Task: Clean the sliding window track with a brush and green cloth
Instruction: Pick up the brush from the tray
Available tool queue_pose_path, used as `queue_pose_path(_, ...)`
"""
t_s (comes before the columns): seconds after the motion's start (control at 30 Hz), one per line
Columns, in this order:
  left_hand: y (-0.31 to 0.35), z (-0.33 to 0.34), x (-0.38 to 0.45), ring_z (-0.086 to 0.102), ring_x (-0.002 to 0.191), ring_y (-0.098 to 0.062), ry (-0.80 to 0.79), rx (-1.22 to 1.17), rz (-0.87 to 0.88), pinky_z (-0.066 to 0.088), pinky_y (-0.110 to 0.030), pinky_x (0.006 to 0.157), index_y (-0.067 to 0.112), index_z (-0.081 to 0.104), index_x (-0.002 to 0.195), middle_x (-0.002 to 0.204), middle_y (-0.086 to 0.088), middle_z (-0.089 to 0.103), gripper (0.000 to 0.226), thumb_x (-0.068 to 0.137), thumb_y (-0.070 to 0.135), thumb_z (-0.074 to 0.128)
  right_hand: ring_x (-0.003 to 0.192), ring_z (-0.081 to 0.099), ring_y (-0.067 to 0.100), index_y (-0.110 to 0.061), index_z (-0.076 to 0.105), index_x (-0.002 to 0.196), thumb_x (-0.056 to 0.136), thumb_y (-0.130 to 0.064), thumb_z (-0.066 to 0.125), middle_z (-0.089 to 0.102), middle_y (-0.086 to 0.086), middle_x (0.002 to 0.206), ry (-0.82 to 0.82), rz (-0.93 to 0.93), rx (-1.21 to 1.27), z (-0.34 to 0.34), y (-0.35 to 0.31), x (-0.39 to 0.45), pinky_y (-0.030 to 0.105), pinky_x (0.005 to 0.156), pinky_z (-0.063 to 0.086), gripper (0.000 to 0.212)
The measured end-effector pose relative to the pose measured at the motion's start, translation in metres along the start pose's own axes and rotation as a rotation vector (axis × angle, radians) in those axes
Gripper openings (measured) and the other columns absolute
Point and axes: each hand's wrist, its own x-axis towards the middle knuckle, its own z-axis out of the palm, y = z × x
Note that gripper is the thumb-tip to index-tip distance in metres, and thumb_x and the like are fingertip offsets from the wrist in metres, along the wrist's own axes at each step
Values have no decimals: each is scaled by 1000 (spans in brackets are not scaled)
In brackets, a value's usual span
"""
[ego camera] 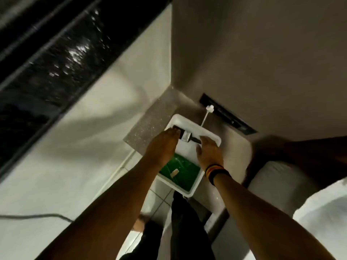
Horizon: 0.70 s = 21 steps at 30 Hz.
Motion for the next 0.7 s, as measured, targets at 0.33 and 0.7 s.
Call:
queue_pose_path(0.33,-16,100,97,15,158,-28,-167,181,116,14,-40,129,7,16,161,170,-14,17,72,100,2,55,117,57,33,-12,60,119,93,-24,56,58,13,127,-39,-69,-349,73,51,81,47,95,49,28)
queue_pose_path(0.7,-19,44,51,63,116,-27,-75,229,272,48,-39,104,11,60,129,123,-11,69,31,100,22,55,52,66,17,4,73,83,76,-10,81,71,21,75,-362,392,754,3,15,50,25,51,58,18)
